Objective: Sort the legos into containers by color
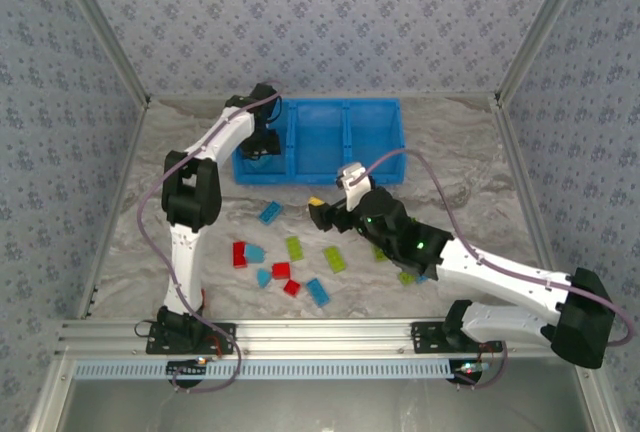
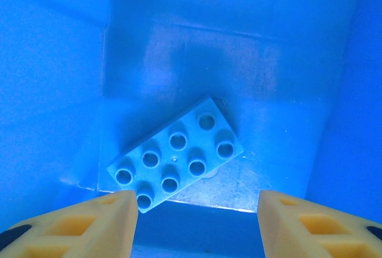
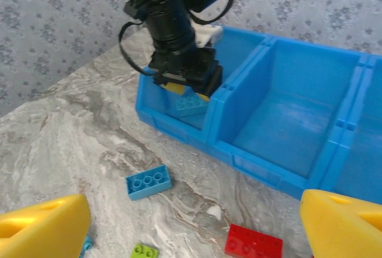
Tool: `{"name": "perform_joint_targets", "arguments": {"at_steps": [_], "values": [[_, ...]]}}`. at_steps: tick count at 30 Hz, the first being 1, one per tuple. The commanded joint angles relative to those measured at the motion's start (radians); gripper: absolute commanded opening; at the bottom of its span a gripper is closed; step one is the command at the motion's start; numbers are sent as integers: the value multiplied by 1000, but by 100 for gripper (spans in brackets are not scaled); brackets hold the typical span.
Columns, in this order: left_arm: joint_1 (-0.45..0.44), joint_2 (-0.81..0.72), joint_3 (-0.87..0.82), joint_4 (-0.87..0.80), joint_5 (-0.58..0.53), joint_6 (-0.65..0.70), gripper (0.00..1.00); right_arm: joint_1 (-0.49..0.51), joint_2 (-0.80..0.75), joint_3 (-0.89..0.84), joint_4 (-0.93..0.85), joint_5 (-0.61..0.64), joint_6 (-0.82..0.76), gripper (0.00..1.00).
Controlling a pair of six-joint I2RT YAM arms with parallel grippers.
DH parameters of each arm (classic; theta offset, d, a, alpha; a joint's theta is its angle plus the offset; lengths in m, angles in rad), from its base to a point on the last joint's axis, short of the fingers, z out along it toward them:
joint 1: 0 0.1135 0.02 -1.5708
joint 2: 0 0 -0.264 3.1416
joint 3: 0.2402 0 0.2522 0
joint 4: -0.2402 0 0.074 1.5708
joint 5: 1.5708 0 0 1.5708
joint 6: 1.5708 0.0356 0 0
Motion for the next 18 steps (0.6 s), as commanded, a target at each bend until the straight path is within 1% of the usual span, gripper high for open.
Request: {"name": "perform_joint_targets", "arguments": {"at_steps": [1, 3, 6, 8, 9, 11, 13, 15, 18], "values": [[-2, -112, 1, -12, 17, -12, 54, -44, -29, 19, -183, 102, 92, 93], [-12, -173, -7, -1, 10, -18, 54, -96, -25, 35, -296, 113, 142, 91], [-41, -300, -56, 30, -24, -29, 55, -198, -3, 57, -447, 95, 220, 85], [-69, -409, -136, 69, -50, -42, 55, -284, 42, 83, -531, 45, 262, 79], [-88, -478, -199, 110, -51, -46, 55, -320, 70, 91, -551, 14, 265, 73], [-134, -603, -336, 199, -45, -53, 55, -373, 125, 89, -541, -42, 249, 66], [-205, -757, -501, 313, -30, -62, 57, -410, 195, 98, -519, -86, 238, 60], [-292, -891, -650, 405, -45, -77, 60, -423, 268, 120, -508, -98, 232, 54], [-425, -1047, -806, 434, -108, -149, 61, -430, 361, 151, -484, -89, 235, 47]]}}
